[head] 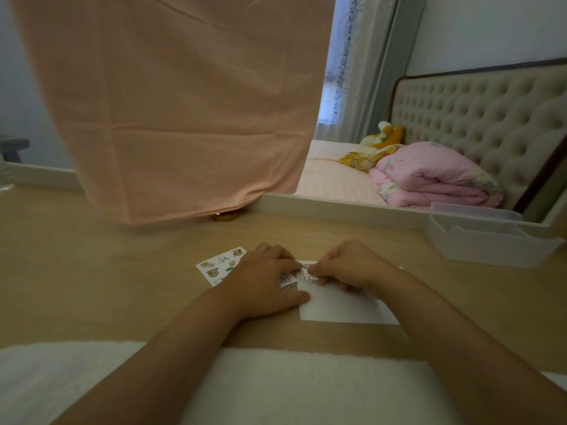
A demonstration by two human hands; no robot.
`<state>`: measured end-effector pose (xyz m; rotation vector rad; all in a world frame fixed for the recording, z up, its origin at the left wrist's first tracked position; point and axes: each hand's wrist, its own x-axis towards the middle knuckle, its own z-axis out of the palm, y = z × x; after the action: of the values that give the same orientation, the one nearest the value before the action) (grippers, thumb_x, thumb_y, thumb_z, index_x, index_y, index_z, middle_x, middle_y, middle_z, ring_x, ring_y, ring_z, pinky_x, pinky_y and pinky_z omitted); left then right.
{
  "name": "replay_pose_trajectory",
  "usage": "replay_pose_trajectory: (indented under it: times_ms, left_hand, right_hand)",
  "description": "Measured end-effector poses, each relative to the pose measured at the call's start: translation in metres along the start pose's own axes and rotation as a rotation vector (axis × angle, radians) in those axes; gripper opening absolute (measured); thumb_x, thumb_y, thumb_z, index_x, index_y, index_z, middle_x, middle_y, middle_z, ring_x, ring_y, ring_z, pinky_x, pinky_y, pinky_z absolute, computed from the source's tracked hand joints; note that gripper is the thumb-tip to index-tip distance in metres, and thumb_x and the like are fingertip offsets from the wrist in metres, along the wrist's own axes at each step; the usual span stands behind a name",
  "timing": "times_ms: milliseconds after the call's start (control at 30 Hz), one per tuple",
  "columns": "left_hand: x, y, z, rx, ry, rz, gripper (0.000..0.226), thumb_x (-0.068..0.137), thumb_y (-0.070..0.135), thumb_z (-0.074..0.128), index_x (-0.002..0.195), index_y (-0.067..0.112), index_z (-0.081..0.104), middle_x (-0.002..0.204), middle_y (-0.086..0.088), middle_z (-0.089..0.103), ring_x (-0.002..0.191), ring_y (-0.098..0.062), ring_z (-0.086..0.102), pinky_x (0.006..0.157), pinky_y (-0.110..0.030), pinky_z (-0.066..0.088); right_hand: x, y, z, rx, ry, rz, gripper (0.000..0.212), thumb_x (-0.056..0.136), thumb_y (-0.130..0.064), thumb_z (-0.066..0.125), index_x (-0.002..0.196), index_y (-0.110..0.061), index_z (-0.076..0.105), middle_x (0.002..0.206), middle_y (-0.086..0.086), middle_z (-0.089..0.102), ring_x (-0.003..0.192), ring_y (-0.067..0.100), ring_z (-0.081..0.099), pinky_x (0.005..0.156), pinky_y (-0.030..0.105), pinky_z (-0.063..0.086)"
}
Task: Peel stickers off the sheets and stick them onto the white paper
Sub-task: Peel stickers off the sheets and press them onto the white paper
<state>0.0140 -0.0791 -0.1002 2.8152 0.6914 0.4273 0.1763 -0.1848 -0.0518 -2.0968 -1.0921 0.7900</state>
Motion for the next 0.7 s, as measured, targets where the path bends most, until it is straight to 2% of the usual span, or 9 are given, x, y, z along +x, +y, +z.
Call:
replay_pose_trajectory:
  times_ms: [100,233,400,500,567,633,700]
  left_hand:
    - [0.0,-0.002,0.003,-0.017,-0.002,-0.007,0.061,0.085,0.068,0.059,0.139,0.041,0.053,0.137,0.018,0.047,0.126,-0.007,0.035,0.103,-0.031,0.031]
    - [0.0,-0.003,0.004,-0.044,0.014,-0.007,0.061,0.083,0.068,0.061,0.137,0.04,0.054,0.136,0.018,0.047,0.127,-0.007,0.035,0.106,-0.033,0.032]
    - [0.0,-0.002,0.004,-0.054,0.019,-0.013,0.061,0.082,0.068,0.062,0.136,0.04,0.054,0.137,0.017,0.048,0.125,-0.008,0.036,0.105,-0.034,0.034]
    - [-0.001,-0.002,0.005,-0.056,0.023,-0.016,0.063,0.082,0.068,0.063,0.136,0.038,0.053,0.138,0.016,0.049,0.126,-0.008,0.036,0.106,-0.035,0.034]
    - [-0.002,-0.002,0.006,-0.069,0.037,-0.023,0.065,0.081,0.066,0.065,0.137,0.036,0.051,0.138,0.015,0.049,0.126,-0.008,0.036,0.106,-0.035,0.034]
    - [-0.002,-0.001,0.006,-0.085,0.045,-0.031,0.068,0.081,0.065,0.066,0.14,0.035,0.048,0.138,0.015,0.048,0.127,-0.008,0.036,0.106,-0.035,0.034]
    - [-0.003,-0.001,0.006,-0.106,0.044,-0.038,0.07,0.081,0.064,0.066,0.141,0.035,0.044,0.139,0.014,0.049,0.128,-0.009,0.036,0.106,-0.035,0.034]
  right_hand:
    - [0.005,0.002,0.005,-0.044,0.019,-0.016,0.019,0.082,-0.024,0.08,0.071,-0.009,0.077,0.074,0.007,0.076,0.043,0.012,0.04,0.045,0.019,0.035]
    - [0.008,0.003,0.007,-0.065,0.04,-0.019,0.019,0.081,-0.024,0.08,0.067,-0.012,0.076,0.067,0.001,0.075,0.042,0.011,0.041,0.047,0.02,0.037]
    - [0.012,0.003,0.012,-0.159,0.087,-0.037,0.019,0.076,-0.027,0.08,0.067,-0.011,0.078,0.073,0.01,0.076,0.052,0.017,0.05,0.052,0.026,0.042]
    - [0.012,0.002,0.014,-0.258,0.136,-0.067,0.015,0.074,-0.026,0.079,0.067,-0.013,0.078,0.069,0.006,0.075,0.051,0.013,0.056,0.049,0.022,0.044]
    - [0.013,0.002,0.015,-0.306,0.16,-0.072,0.013,0.074,-0.028,0.08,0.069,-0.016,0.079,0.07,0.001,0.074,0.057,0.012,0.061,0.053,0.024,0.049]
    - [0.013,0.001,0.015,-0.348,0.17,-0.066,0.013,0.074,-0.033,0.081,0.071,-0.02,0.079,0.072,-0.004,0.073,0.063,0.011,0.065,0.058,0.028,0.053]
    - [0.011,0.0,0.015,-0.433,0.19,-0.058,0.016,0.073,-0.042,0.081,0.073,-0.027,0.078,0.077,-0.01,0.072,0.073,0.01,0.066,0.061,0.027,0.05]
